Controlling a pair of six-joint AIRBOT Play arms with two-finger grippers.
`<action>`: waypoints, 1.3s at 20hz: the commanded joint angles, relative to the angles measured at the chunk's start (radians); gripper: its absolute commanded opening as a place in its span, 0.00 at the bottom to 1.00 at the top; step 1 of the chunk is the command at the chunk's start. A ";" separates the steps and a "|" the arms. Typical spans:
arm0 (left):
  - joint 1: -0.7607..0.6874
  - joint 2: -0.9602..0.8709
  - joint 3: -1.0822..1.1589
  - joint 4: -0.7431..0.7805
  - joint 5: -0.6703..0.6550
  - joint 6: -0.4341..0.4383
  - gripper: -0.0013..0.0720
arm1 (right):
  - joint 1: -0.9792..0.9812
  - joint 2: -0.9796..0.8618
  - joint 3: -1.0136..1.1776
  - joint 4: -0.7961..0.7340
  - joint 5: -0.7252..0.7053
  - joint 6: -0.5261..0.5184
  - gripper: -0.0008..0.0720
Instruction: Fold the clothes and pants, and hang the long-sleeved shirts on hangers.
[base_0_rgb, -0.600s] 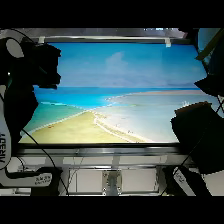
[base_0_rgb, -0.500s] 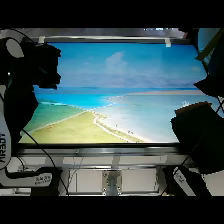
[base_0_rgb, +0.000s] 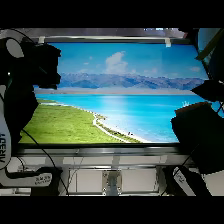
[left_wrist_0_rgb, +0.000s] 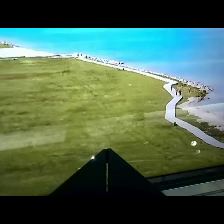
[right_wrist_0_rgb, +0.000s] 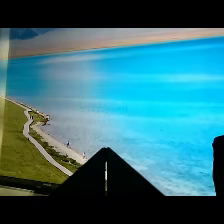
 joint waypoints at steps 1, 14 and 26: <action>0.001 -0.008 0.000 0.009 0.073 0.019 0.10 | 0.001 0.000 0.001 0.004 0.009 0.014 0.02; 0.442 -0.180 0.000 0.386 0.557 -0.332 0.94 | 0.001 -0.001 0.001 0.004 -0.019 0.014 0.02; 0.761 -0.331 0.000 -0.153 0.646 -0.174 0.83 | 0.001 -0.001 0.001 0.006 -0.125 0.093 0.02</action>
